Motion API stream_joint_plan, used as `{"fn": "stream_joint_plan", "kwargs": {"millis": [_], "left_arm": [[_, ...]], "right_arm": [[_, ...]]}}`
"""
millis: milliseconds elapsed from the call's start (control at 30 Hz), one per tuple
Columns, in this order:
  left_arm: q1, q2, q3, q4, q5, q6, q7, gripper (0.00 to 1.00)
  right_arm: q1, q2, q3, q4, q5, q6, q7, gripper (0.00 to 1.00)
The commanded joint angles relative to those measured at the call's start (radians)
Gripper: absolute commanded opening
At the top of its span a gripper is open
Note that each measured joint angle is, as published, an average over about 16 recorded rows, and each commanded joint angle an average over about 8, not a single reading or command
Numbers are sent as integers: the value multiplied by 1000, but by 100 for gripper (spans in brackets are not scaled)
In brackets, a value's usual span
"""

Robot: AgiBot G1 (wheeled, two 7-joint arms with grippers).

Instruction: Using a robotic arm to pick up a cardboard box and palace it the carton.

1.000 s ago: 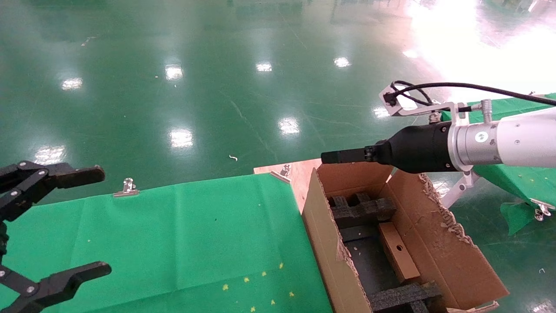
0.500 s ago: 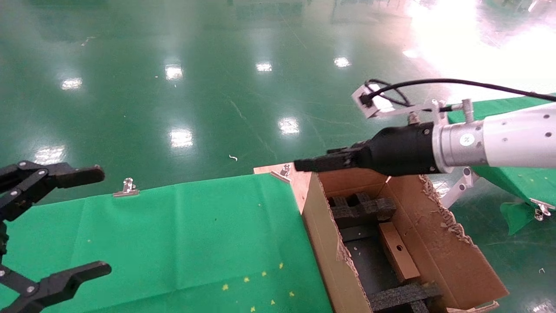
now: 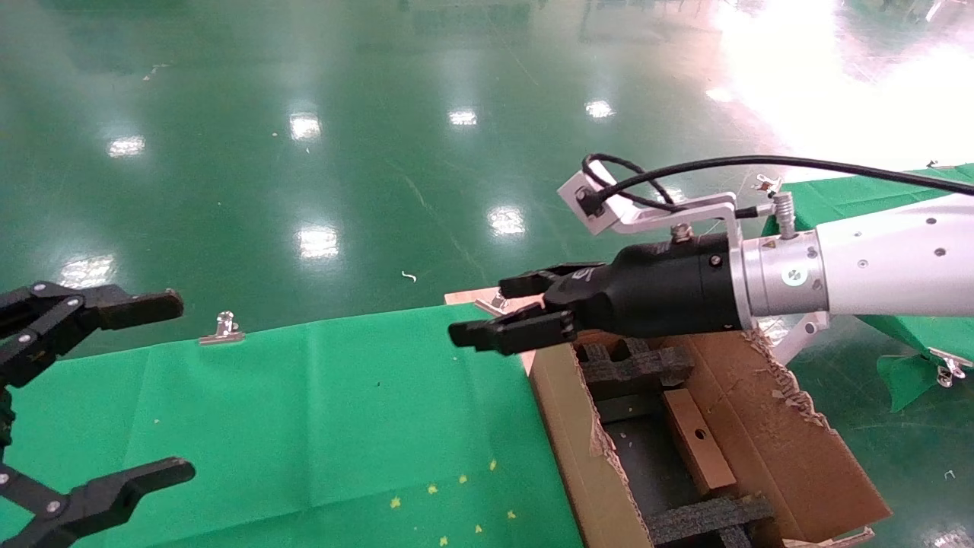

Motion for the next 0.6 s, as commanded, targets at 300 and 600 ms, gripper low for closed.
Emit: {"fn": "stream_joint_plan", "kwargs": {"millis": [300,600], "left_arm": [[0,0,0,0,0,0,0,100],[0,0,0,0,0,0,0,100]], "right_arm": [[-165,-31,248,4,49,-123,-184,100],[-313,-59,472,8,93,-234,-349,100]]}}
